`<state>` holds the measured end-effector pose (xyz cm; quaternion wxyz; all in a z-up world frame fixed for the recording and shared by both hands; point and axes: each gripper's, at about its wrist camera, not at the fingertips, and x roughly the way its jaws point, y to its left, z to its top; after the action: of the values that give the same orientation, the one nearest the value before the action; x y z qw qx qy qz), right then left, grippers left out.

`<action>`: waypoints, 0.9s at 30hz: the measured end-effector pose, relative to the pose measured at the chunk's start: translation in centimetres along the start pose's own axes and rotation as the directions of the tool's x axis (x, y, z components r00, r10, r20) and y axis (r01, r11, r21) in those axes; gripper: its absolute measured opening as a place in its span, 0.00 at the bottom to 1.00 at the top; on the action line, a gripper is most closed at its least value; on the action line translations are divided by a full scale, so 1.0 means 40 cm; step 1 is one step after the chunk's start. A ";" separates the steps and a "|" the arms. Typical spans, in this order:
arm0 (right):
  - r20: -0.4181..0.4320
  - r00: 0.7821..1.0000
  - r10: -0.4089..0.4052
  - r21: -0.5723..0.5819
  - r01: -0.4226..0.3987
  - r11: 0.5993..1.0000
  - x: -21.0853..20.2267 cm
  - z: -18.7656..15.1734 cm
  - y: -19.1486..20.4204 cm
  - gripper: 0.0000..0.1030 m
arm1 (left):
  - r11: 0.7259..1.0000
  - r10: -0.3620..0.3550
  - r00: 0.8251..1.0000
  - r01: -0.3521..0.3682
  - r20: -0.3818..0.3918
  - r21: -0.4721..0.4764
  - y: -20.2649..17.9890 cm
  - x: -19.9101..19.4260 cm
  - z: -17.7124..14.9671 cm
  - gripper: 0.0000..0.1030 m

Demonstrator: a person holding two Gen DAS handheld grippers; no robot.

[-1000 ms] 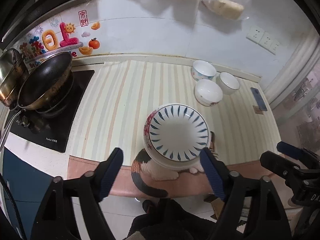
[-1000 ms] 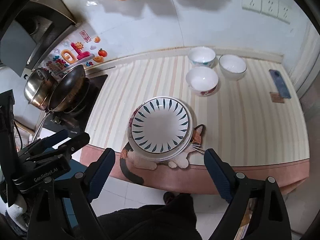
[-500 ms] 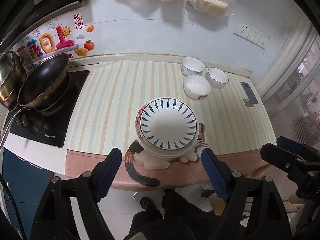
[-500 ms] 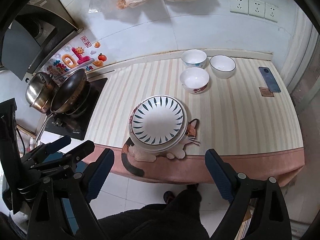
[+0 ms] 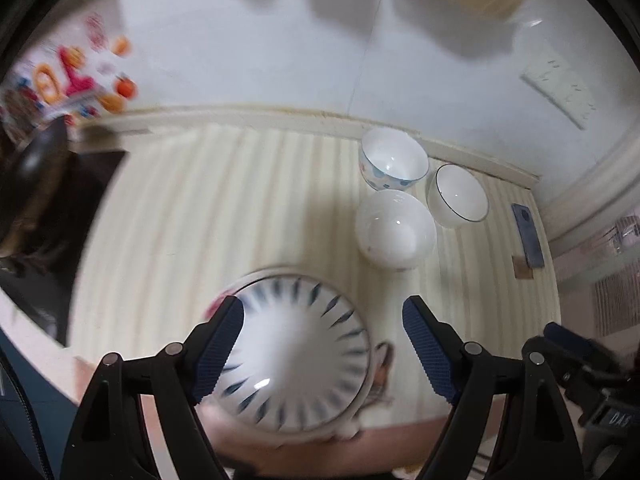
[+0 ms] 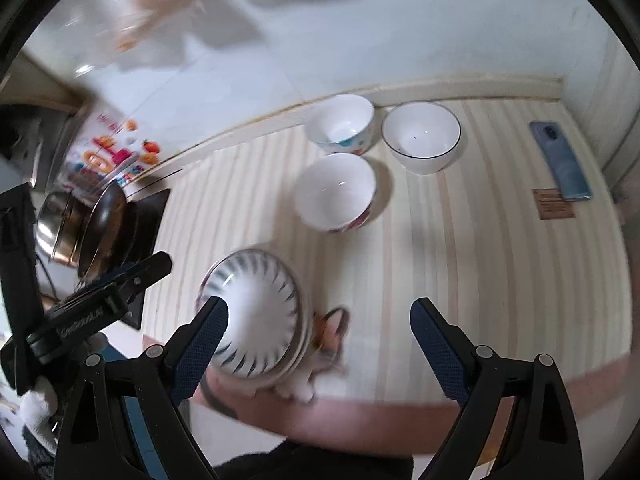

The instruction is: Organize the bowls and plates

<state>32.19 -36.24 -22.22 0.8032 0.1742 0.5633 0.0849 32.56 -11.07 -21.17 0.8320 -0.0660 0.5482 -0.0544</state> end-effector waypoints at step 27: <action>-0.200 0.971 0.131 0.083 -0.116 0.990 0.533 0.274 -0.198 0.24 | 0.996 -0.071 0.962 0.055 -0.262 -0.070 -0.102 0.495 0.176 0.19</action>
<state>49.44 -38.50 -40.52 0.7272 0.2276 0.6340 0.1321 46.73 -17.95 -35.65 0.7467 -0.1014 0.6534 -0.0720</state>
